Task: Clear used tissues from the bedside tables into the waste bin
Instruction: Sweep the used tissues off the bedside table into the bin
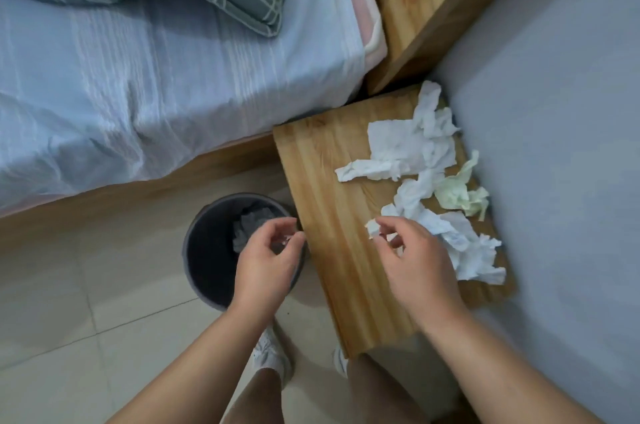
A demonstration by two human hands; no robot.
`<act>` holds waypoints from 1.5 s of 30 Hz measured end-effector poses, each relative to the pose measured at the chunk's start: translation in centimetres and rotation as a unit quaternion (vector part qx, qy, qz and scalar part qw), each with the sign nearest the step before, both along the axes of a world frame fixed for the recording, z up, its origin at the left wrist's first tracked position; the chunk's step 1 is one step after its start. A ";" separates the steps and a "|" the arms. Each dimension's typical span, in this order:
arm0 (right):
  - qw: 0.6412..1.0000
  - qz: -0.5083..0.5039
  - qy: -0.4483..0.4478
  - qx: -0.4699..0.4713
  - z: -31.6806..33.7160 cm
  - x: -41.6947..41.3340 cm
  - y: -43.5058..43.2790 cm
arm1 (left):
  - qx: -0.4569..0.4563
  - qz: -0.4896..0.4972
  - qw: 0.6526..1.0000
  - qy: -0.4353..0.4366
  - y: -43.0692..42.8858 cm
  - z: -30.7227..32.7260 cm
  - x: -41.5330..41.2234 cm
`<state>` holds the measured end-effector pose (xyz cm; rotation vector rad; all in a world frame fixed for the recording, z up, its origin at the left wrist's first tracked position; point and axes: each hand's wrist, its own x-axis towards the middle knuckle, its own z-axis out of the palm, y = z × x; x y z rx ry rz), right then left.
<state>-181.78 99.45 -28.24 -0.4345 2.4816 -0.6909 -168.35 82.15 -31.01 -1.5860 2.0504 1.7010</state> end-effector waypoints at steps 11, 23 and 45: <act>0.991 0.128 0.023 0.032 -2.8 -3.2 2.8 | -0.296 -0.424 0.856 -0.011 2.9 -1.8 -15.7; 0.987 0.152 0.035 0.045 -3.2 -3.3 3.0 | 0.024 -0.077 0.997 -0.013 2.7 -1.2 -8.0; 0.973 0.031 -0.229 -0.007 -6.4 8.9 -11.4 | 0.226 0.330 0.916 0.016 -7.5 -5.4 13.8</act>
